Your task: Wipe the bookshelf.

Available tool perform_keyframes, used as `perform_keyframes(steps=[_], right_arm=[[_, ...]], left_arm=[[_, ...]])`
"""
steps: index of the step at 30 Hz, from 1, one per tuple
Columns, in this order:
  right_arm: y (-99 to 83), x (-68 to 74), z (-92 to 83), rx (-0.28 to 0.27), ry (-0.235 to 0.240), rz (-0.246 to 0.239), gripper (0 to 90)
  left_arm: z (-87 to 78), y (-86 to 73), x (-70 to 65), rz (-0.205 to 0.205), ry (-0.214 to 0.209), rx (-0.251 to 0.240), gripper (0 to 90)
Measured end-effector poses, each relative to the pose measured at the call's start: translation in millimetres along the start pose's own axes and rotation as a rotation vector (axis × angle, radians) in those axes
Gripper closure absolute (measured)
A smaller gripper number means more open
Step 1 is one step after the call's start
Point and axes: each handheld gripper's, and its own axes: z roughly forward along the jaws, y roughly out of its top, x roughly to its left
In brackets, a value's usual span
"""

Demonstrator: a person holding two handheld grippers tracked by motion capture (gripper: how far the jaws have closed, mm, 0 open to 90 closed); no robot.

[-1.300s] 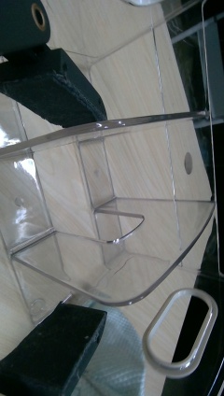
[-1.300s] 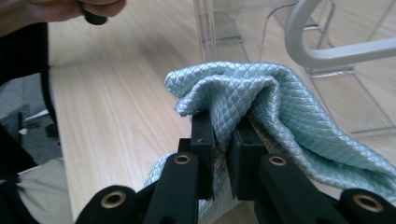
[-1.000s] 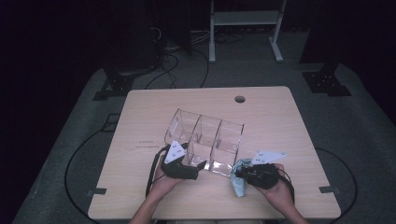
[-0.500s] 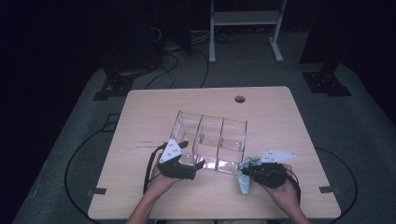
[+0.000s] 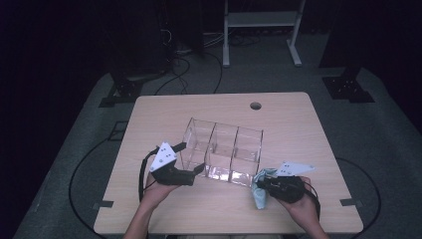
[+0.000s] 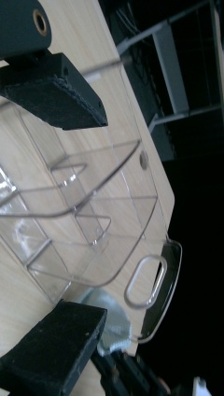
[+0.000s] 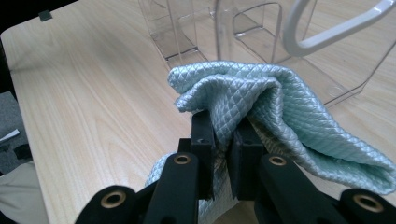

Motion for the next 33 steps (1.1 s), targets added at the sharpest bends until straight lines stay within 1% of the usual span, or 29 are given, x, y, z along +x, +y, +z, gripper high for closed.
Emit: perform_keyframes(steps=[2,3,4,6,8,12,13,14,18,20,23,25,29,31,33], right_arm=[[0.9,1.8,-1.2,-0.003,0.002,-0.007,81.7],[0.9,1.8,-1.2,-0.003,0.002,-0.007,81.7],[1.1,2.6,-1.4,-0.003,0.004,-0.006,81.8],[1.1,4.1,-1.9,-0.004,0.008,-0.005,81.7],[1.3,5.5,-1.6,-0.002,0.01,-0.004,81.7],[1.9,4.8,-0.3,0.001,0.004,-0.002,81.7],[2.0,4.4,-0.2,0.0,0.001,-0.001,81.7],[2.0,4.2,-0.2,0.0,-0.001,0.0,81.7],[2.4,3.2,0.7,-0.001,-0.008,0.005,81.7],[2.6,3.2,0.7,0.0,-0.011,0.006,81.7],[3.0,5.1,0.6,0.007,-0.023,0.002,81.7],[3.4,5.6,1.1,0.01,-0.025,0.003,81.7],[4.3,6.3,1.5,0.016,-0.029,0.001,81.7],[4.7,5.5,1.6,0.016,-0.028,0.0,81.7],[5.0,4.8,2.0,0.015,-0.028,0.004,81.7]], left_arm=[[-2.6,-1.5,3.5,-0.009,0.009,-0.002,7.1],[-3.8,-2.1,5.8,-0.006,0.017,0.003,7.1],[-4.3,-2.9,7.6,-0.013,0.025,-0.003,7.1],[-5.6,-4.9,11.8,-0.02,0.034,0.0,7.1],[-4.9,-7.2,14.4,-0.02,0.05,0.01,7.1],[-0.9,-14.6,20.9,-0.037,0.056,0.038,7.0],[0.1,-15.8,22.2,-0.041,0.054,0.043,7.0],[2.5,-18.0,23.9,-0.055,0.046,0.052,7.0],[11.2,-23.3,26.6,-0.064,0.034,0.081,7.1],[15.1,-25.7,27.9,-0.062,0.031,0.086,7.1],[19.7,-27.7,31.6,-0.076,0.022,0.086,7.4],[22.4,-28.9,34.8,-0.095,0.01,0.083,7.4],[29.7,-31.0,37.9,-0.094,-0.01,0.093,7.3],[33.9,-31.8,38.4,-0.084,-0.022,0.093,7.4],[36.7,-32.5,38.4,-0.081,-0.018,0.096,7.7]])
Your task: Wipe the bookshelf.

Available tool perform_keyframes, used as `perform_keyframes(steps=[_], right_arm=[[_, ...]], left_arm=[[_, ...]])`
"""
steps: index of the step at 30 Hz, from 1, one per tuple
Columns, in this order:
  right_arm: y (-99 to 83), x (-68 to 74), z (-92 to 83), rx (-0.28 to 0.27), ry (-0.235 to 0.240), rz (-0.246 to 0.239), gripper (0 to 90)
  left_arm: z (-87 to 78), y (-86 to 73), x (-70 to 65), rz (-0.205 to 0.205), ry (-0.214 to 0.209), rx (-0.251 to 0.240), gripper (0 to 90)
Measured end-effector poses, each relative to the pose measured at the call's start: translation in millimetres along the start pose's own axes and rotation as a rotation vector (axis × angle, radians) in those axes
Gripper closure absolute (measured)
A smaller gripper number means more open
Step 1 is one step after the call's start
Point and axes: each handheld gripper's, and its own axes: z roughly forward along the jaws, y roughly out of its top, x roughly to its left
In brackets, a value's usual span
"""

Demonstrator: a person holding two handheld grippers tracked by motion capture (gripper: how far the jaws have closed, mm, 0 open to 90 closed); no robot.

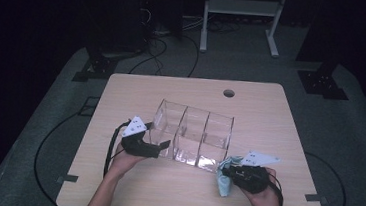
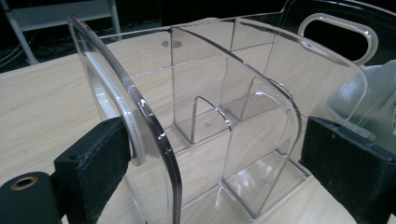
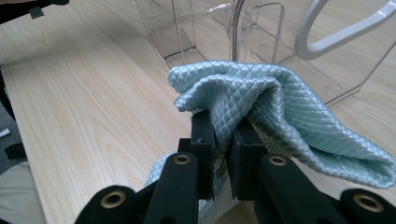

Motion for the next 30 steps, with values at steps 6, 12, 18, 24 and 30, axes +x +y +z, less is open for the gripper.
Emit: perform_keyframes(steps=[6,12,18,24,30], right_arm=[[0.9,-7.9,-1.4,0.002,-0.01,0.004,81.7],[1.1,-25.5,-3.3,-0.012,-0.028,0.038,81.8],[2.4,-46.5,-2.5,-0.028,-0.058,0.074,81.7],[-0.6,-58.1,6.1,0.003,-0.081,0.08,81.8],[9.9,-62.3,-4.3,-0.045,-0.077,0.093,81.8]], left_arm=[[-1.5,-0.7,-2.6,0.006,-0.016,-0.01,12.8],[-8.6,-1.6,-10.6,0.032,-0.053,0.015,18.2],[-14.6,-1.3,-19.3,0.053,-0.075,0.033,28.3],[-19.5,-5.9,-25.0,0.063,-0.075,0.019,42.2],[-20.4,-6.4,-27.7,0.061,-0.059,0.015,48.7]])
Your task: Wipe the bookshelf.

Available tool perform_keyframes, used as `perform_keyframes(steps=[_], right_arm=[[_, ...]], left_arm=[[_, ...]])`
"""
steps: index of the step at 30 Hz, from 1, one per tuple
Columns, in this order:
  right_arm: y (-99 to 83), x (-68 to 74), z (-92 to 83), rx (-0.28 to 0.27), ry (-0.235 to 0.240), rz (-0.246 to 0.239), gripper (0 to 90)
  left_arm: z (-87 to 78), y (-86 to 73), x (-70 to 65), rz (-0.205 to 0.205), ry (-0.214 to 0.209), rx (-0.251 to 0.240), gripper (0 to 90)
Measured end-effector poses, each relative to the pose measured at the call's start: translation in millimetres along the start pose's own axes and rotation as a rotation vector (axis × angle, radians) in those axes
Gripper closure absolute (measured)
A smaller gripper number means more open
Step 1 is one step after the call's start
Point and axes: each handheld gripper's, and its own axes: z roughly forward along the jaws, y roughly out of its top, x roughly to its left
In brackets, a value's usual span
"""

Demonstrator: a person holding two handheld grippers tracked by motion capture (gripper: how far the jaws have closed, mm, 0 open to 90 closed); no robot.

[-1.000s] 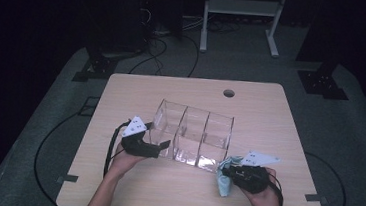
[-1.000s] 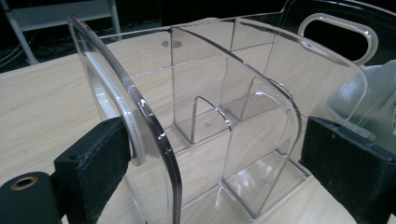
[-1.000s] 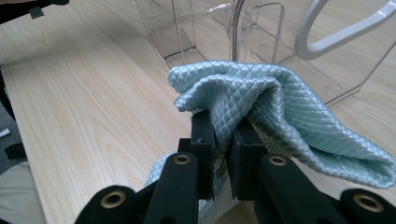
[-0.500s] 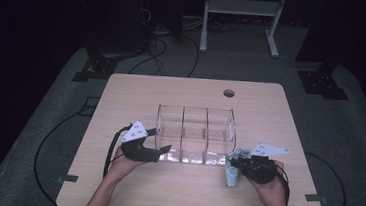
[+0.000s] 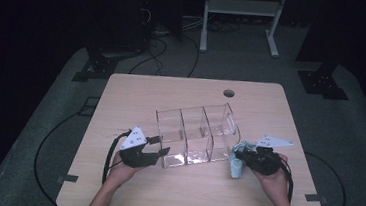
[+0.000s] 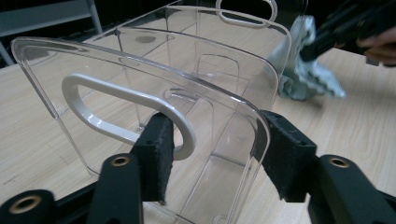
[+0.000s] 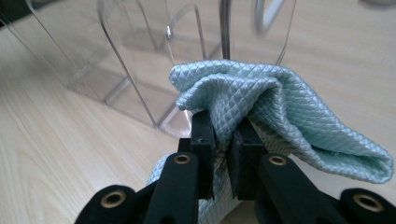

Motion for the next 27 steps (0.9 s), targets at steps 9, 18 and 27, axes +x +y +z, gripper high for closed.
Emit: perform_keyframes(steps=[9,18,27], right_arm=[[2.5,-2.7,9.2,0.004,-0.019,0.007,81.8],[10.5,-0.8,4.8,-0.006,-0.019,0.002,81.8],[36.3,-3.8,-9.0,-0.054,-0.021,-0.008,81.8]], left_arm=[[-1.6,-2.1,-6.9,0.0,0.024,-0.007,49.9],[-0.8,-2.3,-11.7,0.029,0.051,0.0,49.4],[0.4,-2.4,-15.6,0.015,0.036,-0.01,48.9]])
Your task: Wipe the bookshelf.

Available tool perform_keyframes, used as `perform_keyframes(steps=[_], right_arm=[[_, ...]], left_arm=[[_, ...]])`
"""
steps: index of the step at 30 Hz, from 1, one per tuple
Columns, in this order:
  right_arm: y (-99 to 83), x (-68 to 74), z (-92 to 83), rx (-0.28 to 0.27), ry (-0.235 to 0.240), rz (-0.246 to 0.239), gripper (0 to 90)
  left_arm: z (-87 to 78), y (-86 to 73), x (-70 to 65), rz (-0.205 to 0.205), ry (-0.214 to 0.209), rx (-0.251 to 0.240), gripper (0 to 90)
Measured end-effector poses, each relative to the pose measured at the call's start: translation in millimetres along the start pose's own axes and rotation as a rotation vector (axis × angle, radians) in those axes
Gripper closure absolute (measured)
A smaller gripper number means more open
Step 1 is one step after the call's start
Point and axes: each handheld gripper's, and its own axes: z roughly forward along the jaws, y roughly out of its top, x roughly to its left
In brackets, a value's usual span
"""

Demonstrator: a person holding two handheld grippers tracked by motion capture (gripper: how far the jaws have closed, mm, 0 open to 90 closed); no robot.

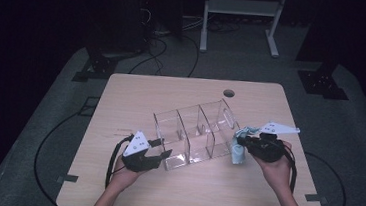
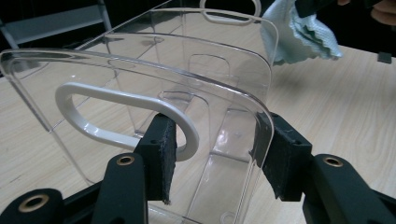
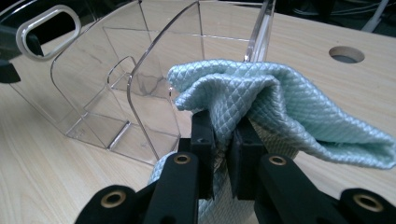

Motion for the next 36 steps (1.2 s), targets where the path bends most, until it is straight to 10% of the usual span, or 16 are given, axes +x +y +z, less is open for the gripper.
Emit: perform_keyframes(steps=[9,19,28,36], right_arm=[[-34.1,-6.2,31.1,0.115,0.0,0.043,81.8],[-13.1,-2.3,13.3,0.043,-0.015,0.014,81.8],[-53.8,-11.8,63.2,0.183,-0.018,0.055,81.8],[-37.7,-10.8,40.3,0.082,-0.019,0.062,81.8]], left_arm=[[-0.2,-0.9,-0.3,-0.002,-0.004,-0.004,48.8],[0.6,-0.8,-1.5,-0.005,-0.001,-0.006,48.7],[1.6,-1.2,-0.5,-0.007,-0.017,-0.002,48.2],[1.2,-1.2,-1.1,-0.005,-0.015,-0.001,48.2]])
